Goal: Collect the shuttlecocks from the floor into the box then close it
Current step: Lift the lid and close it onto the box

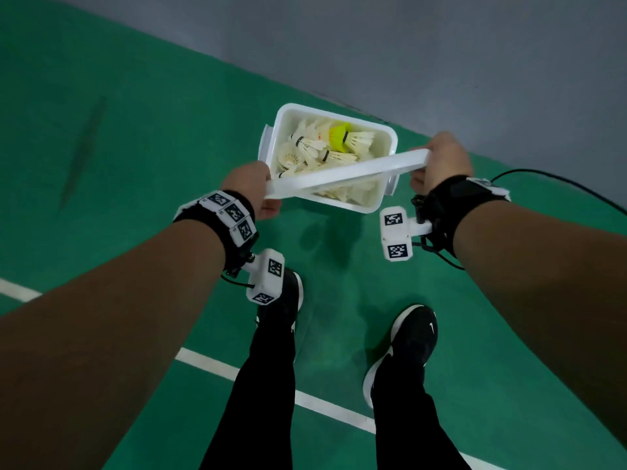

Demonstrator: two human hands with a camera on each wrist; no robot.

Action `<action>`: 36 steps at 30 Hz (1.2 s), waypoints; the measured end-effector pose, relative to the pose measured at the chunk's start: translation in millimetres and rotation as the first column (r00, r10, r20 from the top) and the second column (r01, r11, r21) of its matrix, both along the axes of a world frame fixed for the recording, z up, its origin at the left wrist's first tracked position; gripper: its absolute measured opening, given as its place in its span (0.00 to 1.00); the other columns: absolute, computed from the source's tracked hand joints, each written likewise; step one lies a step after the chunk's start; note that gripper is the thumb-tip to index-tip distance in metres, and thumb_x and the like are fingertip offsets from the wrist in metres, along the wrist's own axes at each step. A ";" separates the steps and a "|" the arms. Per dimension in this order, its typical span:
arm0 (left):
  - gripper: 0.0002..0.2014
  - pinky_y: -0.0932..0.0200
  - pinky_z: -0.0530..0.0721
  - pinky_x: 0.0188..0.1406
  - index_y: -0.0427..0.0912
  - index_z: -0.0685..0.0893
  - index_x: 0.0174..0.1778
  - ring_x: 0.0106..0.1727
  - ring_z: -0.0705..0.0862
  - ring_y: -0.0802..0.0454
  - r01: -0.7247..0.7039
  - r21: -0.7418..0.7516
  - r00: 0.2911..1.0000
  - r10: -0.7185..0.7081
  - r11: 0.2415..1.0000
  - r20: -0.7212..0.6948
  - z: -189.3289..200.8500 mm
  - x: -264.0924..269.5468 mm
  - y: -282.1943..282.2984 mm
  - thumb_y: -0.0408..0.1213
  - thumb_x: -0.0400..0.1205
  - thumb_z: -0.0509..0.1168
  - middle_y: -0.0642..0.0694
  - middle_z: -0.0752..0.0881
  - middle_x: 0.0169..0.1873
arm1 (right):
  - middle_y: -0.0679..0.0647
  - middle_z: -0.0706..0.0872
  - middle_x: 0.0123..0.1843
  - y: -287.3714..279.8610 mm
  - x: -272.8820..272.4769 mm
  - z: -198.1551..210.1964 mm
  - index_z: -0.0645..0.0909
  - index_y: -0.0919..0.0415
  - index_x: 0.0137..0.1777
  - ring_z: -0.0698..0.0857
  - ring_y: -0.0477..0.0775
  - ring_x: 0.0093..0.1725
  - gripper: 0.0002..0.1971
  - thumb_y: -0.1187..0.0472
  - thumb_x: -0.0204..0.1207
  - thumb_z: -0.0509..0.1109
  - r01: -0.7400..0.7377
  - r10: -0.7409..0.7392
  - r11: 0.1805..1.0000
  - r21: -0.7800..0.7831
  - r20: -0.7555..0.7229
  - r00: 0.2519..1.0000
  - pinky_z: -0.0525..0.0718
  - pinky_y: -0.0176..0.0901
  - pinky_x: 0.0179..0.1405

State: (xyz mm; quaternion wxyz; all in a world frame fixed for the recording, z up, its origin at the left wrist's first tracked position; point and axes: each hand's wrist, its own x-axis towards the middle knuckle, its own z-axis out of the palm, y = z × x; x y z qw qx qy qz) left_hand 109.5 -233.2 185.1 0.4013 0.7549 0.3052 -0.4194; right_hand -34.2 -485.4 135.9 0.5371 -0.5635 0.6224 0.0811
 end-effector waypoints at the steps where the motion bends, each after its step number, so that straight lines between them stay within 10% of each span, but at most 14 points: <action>1: 0.06 0.46 0.92 0.50 0.37 0.75 0.50 0.37 0.84 0.45 0.016 0.020 0.999 -0.015 1.000 -0.033 -1.9 -0.9 4.4 0.32 0.91 0.55 0.37 0.82 0.48 | 0.55 0.83 0.56 8.0 2.9 14.5 0.74 0.49 0.38 0.87 0.67 0.66 0.13 0.42 0.65 0.55 -0.007 0.007 1.000 -0.009 -0.026 1.000 0.85 0.62 0.72; 5: 0.08 0.45 0.91 0.51 0.35 0.76 0.59 0.37 0.83 0.46 0.068 0.031 0.993 -0.065 0.997 -0.102 13.2 -7.0 12.8 0.33 0.91 0.54 0.34 0.83 0.54 | 0.57 0.86 0.50 30.5 4.4 53.5 0.80 0.51 0.40 0.85 0.60 0.49 0.15 0.40 0.67 0.63 0.052 -0.050 0.998 0.030 -0.066 0.997 0.87 0.65 0.67; 9: 0.11 0.45 0.92 0.51 0.32 0.79 0.64 0.36 0.84 0.46 0.101 0.006 0.993 -0.100 0.995 -0.062 31.1 1.3 15.7 0.31 0.91 0.55 0.33 0.83 0.55 | 0.60 0.87 0.51 27.6 9.3 78.9 0.86 0.61 0.60 0.83 0.57 0.43 0.12 0.57 0.86 0.63 -0.302 0.289 0.951 -0.071 -0.151 0.945 0.88 0.63 0.58; 13: 0.12 0.44 0.90 0.60 0.29 0.85 0.67 0.56 0.89 0.35 0.358 0.075 0.926 -0.364 0.931 0.102 37.6 22.3 13.9 0.24 0.87 0.66 0.32 0.86 0.60 | 0.70 0.87 0.69 11.6 19.6 88.3 0.81 0.66 0.74 0.85 0.72 0.67 0.17 0.68 0.87 0.67 -0.463 0.427 0.872 -0.159 -0.216 0.878 0.81 0.57 0.69; 16: 0.14 0.51 0.81 0.63 0.36 0.88 0.65 0.61 0.84 0.40 0.447 0.116 0.867 -0.461 0.887 0.190 44.6 43.5 4.8 0.26 0.87 0.63 0.40 0.87 0.59 | 0.63 0.82 0.79 9.6 37.3 98.8 0.79 0.61 0.81 0.81 0.65 0.78 0.24 0.67 0.84 0.67 -0.383 0.369 0.920 -0.077 -0.153 0.917 0.80 0.50 0.71; 19: 0.18 0.56 0.74 0.53 0.46 0.84 0.64 0.59 0.78 0.46 0.475 0.134 0.821 -0.493 0.870 0.287 25.3 54.5 -1.3 0.29 0.80 0.62 0.48 0.81 0.57 | 0.55 0.80 0.81 18.6 42.7 84.4 0.70 0.53 0.88 0.81 0.59 0.73 0.33 0.62 0.82 0.69 -0.318 0.302 0.943 -0.095 -0.154 0.941 0.73 0.41 0.61; 23: 0.34 0.54 0.73 0.73 0.44 0.64 0.90 0.80 0.76 0.47 0.585 0.182 0.742 -0.612 0.790 0.274 -11.4 57.6 -2.7 0.24 0.85 0.60 0.51 0.76 0.82 | 0.55 0.81 0.82 27.7 40.8 42.8 0.55 0.53 0.93 0.83 0.62 0.74 0.44 0.56 0.80 0.72 -0.330 0.306 0.936 -0.122 -0.181 0.935 0.76 0.43 0.61; 30: 0.30 0.54 0.74 0.75 0.45 0.71 0.86 0.78 0.80 0.46 0.662 0.234 0.625 -0.696 0.712 0.352 -76.0 52.5 -3.3 0.28 0.86 0.65 0.48 0.80 0.79 | 0.61 0.85 0.74 43.3 35.5 -30.6 0.77 0.60 0.76 0.86 0.67 0.69 0.38 0.42 0.71 0.81 -0.340 0.289 0.933 -0.115 -0.317 0.903 0.86 0.60 0.69; 36: 0.28 0.50 0.76 0.80 0.48 0.72 0.84 0.76 0.81 0.48 0.652 0.285 0.599 -0.707 0.703 0.376 -109.6 51.1 -4.7 0.30 0.87 0.66 0.50 0.82 0.76 | 0.59 0.79 0.79 46.8 27.7 -61.1 0.69 0.57 0.84 0.83 0.67 0.73 0.35 0.46 0.82 0.75 -0.289 0.236 0.949 -0.124 -0.324 0.916 0.82 0.59 0.73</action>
